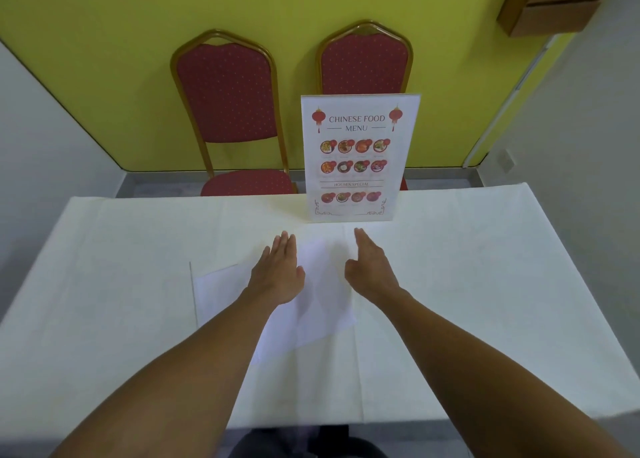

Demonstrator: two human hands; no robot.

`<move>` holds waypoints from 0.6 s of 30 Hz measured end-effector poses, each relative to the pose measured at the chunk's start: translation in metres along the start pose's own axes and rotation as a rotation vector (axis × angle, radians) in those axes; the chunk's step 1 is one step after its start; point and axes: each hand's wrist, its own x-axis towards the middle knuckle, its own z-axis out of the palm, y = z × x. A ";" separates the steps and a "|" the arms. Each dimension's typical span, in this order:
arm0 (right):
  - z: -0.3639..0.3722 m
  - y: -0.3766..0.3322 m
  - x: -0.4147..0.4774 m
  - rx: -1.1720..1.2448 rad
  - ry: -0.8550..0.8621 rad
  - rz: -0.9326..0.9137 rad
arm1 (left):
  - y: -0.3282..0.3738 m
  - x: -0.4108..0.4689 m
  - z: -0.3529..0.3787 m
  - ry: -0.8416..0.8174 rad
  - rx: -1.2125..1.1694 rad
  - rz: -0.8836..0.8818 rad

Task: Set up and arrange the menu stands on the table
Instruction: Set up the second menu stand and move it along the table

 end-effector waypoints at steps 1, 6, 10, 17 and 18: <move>0.007 0.001 -0.007 -0.049 -0.033 -0.008 | -0.005 -0.006 0.005 -0.007 0.015 0.005; 0.043 0.003 -0.036 -0.194 -0.133 -0.009 | -0.033 -0.042 0.028 -0.064 0.033 0.033; 0.066 0.000 -0.051 -0.313 -0.110 0.070 | -0.056 -0.069 0.049 -0.118 -0.021 0.015; 0.093 -0.010 -0.068 -0.310 -0.087 0.119 | -0.063 -0.095 0.072 -0.129 -0.119 0.017; 0.095 -0.012 -0.069 -0.285 -0.086 0.123 | -0.063 -0.097 0.075 -0.127 -0.122 0.026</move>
